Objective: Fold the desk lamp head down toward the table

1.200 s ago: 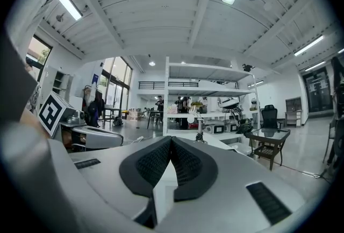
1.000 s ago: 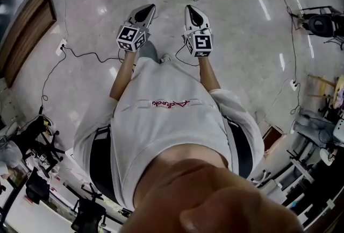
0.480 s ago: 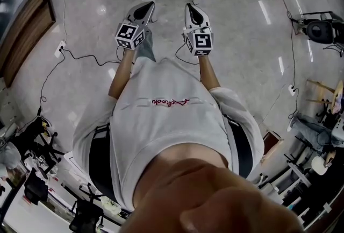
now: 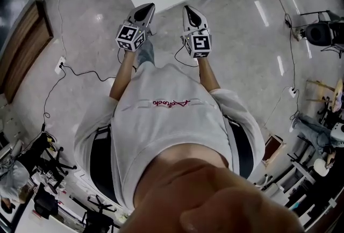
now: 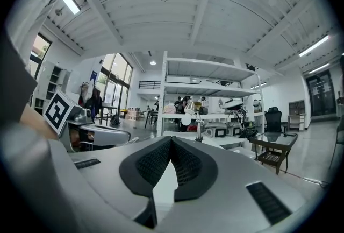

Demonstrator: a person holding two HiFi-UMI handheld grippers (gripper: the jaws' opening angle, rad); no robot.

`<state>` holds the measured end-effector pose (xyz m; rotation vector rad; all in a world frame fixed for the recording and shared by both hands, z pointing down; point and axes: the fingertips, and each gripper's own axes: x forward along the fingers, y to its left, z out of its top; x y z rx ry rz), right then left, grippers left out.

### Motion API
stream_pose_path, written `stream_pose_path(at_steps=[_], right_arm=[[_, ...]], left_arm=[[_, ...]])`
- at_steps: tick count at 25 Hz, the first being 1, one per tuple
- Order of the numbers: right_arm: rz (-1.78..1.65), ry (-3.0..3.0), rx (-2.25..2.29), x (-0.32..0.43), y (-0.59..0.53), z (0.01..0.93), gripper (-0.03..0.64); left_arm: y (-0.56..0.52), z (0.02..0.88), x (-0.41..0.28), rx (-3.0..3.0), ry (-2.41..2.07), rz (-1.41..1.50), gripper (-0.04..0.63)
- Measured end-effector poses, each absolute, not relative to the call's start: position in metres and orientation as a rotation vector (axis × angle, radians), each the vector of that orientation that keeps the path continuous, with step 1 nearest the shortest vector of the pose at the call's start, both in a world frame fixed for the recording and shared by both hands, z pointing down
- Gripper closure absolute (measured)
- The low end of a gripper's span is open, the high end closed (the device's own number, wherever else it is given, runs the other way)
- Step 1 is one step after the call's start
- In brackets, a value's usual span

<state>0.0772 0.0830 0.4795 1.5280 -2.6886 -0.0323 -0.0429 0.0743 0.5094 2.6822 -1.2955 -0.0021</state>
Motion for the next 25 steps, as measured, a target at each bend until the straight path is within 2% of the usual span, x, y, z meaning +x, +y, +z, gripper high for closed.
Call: stream_pose_path(at_steps=[9, 25], right_arm=[[0.019, -2.614, 1.572, 0.053, 0.005, 0.491, 0.591], [-0.002, -2.462, 1.783, 0.040, -0.134, 0.452, 0.589]], left_arm=[[-0.007, 0.522, -0.071, 2.664, -1.236, 0.006, 0.571], [-0.177, 0.499, -0.098, 2.759, -1.041, 0.038, 0.569]])
